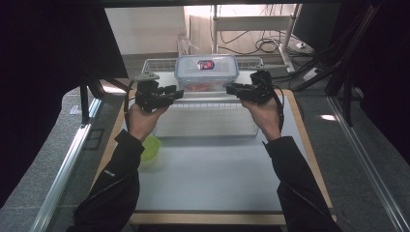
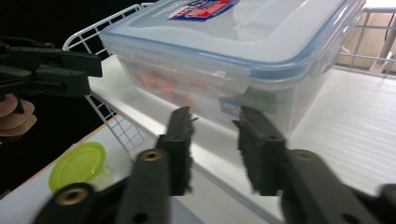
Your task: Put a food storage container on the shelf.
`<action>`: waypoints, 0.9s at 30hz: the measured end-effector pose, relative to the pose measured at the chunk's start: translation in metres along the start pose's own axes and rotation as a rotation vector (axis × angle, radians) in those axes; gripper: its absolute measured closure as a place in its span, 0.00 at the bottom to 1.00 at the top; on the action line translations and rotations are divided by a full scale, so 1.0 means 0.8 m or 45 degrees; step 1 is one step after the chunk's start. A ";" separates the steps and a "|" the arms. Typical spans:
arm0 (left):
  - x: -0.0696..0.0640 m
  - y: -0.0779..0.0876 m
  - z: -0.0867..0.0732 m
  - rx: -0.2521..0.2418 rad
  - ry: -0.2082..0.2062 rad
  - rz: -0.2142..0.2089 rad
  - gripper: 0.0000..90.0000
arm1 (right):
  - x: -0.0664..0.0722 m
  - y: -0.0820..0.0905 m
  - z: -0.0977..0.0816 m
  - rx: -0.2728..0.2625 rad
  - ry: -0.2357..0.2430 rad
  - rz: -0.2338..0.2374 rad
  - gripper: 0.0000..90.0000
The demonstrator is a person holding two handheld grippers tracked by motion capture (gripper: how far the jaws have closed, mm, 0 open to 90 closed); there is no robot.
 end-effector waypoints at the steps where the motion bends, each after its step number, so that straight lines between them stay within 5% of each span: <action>1: -0.002 0.002 -0.003 0.004 -0.007 0.002 0.57 | 0.003 0.002 -0.002 -0.007 0.015 0.002 0.63; 5: -0.009 0.007 -0.015 0.013 -0.037 -0.009 0.42 | 0.014 0.008 -0.011 0.004 0.080 0.007 0.45; 14: -0.026 0.017 -0.057 0.065 -0.138 -0.019 0.23 | 0.035 0.018 -0.040 -0.001 0.153 0.016 0.25; 18: -0.032 0.020 -0.077 0.100 -0.188 -0.012 0.18 | 0.043 0.024 -0.053 -0.007 0.178 0.007 0.18; 27: -0.042 0.032 -0.118 0.105 -0.209 -0.050 0.08 | 0.061 0.044 -0.084 -0.028 0.221 -0.022 0.06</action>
Point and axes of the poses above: each handheld gripper's, and its own axes: y roughly backward along the jaws, z roughly out of its top, x roughly to its left, the point moved 3 cm from there along -y, roughly forward along the jaws, and after that the axes turned 14 degrees about y, right-handed, at the moved point
